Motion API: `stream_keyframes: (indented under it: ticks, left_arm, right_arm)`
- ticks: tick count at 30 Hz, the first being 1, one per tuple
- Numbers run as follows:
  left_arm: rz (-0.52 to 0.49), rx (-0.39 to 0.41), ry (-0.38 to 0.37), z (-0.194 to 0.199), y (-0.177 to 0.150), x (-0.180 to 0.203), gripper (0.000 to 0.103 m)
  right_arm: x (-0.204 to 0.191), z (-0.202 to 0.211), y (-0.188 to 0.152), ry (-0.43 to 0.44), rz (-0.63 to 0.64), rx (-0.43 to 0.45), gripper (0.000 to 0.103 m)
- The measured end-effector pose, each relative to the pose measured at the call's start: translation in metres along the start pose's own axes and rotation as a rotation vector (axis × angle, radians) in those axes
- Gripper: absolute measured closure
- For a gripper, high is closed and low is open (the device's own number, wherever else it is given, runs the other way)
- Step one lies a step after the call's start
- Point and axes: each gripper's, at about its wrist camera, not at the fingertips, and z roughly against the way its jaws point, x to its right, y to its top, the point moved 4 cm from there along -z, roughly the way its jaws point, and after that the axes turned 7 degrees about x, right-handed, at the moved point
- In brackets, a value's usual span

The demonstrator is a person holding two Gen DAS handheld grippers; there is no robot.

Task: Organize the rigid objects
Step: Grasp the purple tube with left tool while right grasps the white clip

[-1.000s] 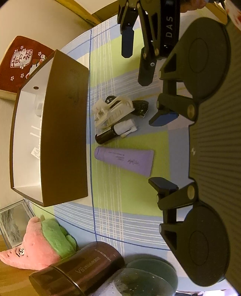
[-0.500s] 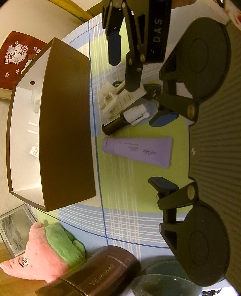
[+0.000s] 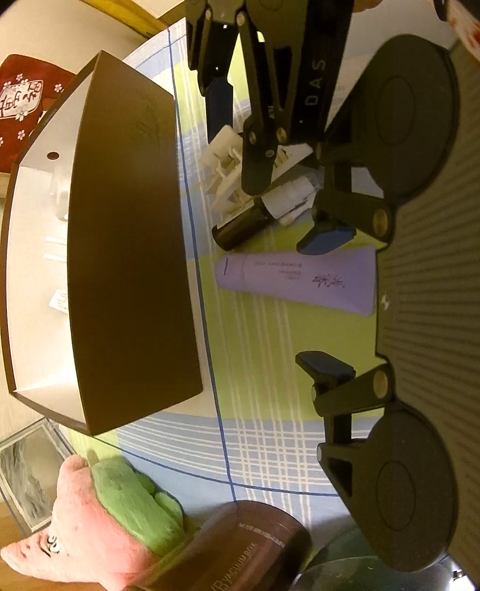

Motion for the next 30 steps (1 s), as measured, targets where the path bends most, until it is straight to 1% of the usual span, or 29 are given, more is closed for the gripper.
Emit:
stream_keyframes:
  ticks: [1, 5, 9, 13, 15, 16, 18, 19, 20, 21, 25, 30]
  left_arm:
    - [-0.006, -0.001, -0.002, -0.001, 0.0, 0.0, 0.049]
    - [-0.019, 0.0, -0.019, -0.007, 0.003, 0.002, 0.049]
    - [-0.031, -0.002, -0.035, -0.014, 0.005, 0.006, 0.051]
    - [-0.048, -0.009, -0.046, -0.023, 0.008, 0.012, 0.052]
    - [-0.055, -0.011, -0.049, -0.028, 0.01, 0.013, 0.056]
    - [-0.056, -0.015, -0.053, -0.03, 0.01, 0.013, 0.06]
    - [-0.057, -0.018, -0.056, -0.033, 0.011, 0.014, 0.062]
    - [-0.059, -0.02, -0.054, -0.035, 0.011, 0.014, 0.065]
    - [-0.06, -0.023, -0.057, -0.036, 0.011, 0.014, 0.07]
    - [-0.057, -0.026, -0.065, -0.037, 0.011, 0.014, 0.072]
    - [-0.054, -0.018, -0.054, -0.035, 0.008, 0.014, 0.072]
    - [0.013, -0.032, -0.014, -0.024, -0.005, 0.001, 0.072]
  right_arm:
    - [0.0, -0.001, 0.0, 0.003, 0.002, -0.002, 0.064]
    - [0.0, 0.001, 0.0, -0.002, 0.033, 0.023, 0.064]
    - [0.011, 0.009, 0.003, -0.014, -0.006, 0.054, 0.064]
    - [0.025, 0.018, 0.004, -0.042, -0.047, 0.066, 0.064]
    - [0.034, 0.023, 0.004, -0.055, -0.07, 0.069, 0.064]
    - [0.038, 0.026, 0.004, -0.062, -0.079, 0.073, 0.064]
    - [0.043, 0.03, 0.003, -0.076, -0.097, 0.076, 0.064]
    - [0.046, 0.033, 0.003, -0.082, -0.107, 0.077, 0.064]
    - [0.049, 0.035, 0.002, -0.088, -0.114, 0.079, 0.064]
    - [0.051, 0.037, 0.002, -0.093, -0.12, 0.08, 0.064]
    - [0.06, 0.045, -0.003, -0.111, -0.141, 0.079, 0.064]
    - [0.064, 0.051, -0.01, -0.119, -0.157, 0.07, 0.064]
